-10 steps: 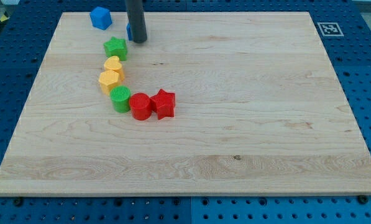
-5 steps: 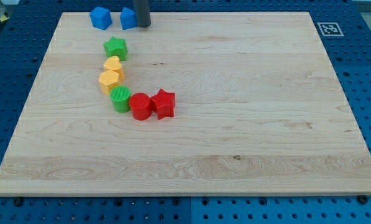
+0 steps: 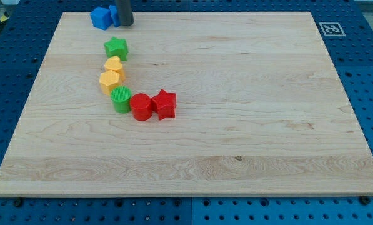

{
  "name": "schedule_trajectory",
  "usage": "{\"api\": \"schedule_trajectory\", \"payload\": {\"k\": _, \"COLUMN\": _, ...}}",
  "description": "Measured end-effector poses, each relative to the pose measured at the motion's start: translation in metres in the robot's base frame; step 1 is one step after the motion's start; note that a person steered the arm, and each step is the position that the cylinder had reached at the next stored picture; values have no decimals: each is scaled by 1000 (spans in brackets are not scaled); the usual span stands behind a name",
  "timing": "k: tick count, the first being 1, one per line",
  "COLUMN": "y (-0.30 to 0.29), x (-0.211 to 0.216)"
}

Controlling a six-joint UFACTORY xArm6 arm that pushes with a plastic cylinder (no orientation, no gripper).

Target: Push the blue triangle into the blue cube

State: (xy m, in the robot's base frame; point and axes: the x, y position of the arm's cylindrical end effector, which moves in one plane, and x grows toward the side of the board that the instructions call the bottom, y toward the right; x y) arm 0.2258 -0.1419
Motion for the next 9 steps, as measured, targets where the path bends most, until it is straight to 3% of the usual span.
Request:
{"api": "schedule_trajectory", "payload": {"k": 4, "y": 14, "x": -3}}
{"api": "schedule_trajectory", "payload": {"k": 6, "y": 22, "x": -35}}
{"api": "schedule_trajectory", "payload": {"k": 9, "y": -20, "x": -33}}
